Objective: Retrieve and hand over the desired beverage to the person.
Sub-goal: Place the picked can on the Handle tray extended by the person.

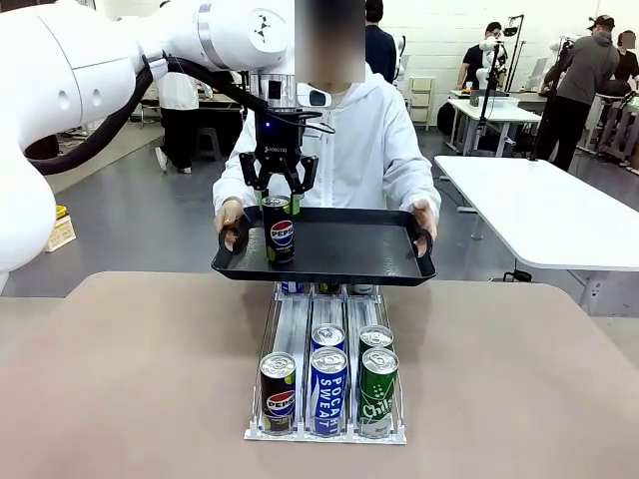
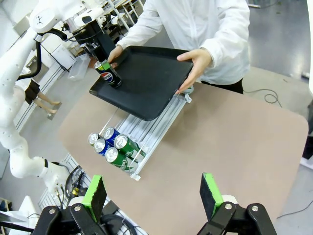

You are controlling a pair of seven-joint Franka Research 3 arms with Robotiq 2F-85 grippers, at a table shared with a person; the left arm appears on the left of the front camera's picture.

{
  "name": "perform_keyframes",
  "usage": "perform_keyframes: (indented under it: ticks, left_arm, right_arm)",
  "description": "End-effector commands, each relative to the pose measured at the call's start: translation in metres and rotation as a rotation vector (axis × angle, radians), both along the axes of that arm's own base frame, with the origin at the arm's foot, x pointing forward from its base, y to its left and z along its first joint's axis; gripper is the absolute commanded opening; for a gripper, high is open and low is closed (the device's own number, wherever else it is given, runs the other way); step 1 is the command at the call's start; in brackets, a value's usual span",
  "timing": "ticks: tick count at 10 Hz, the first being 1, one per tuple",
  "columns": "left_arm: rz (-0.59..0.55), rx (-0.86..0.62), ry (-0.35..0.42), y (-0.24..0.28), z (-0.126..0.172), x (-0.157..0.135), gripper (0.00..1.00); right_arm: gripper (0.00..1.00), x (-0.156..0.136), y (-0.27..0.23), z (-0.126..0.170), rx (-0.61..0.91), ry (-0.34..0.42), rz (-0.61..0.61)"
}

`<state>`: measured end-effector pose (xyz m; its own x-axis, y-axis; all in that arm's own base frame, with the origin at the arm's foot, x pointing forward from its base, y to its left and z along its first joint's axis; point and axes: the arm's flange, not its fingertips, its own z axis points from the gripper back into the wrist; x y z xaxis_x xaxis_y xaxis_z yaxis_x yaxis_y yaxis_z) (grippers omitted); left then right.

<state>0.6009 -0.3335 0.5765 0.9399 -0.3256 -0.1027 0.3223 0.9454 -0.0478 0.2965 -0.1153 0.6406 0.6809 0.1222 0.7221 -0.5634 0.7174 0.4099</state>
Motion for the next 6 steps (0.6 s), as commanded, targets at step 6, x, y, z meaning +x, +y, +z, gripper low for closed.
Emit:
perform_keyframes:
  ticks: [6]
  left_arm:
    - [-0.034,0.029,-0.021,-0.0018,0.0156,0.0080,1.00]
  right_arm:
    - [1.00,0.0021,0.0004,0.0007,0.032,-0.021,0.020]
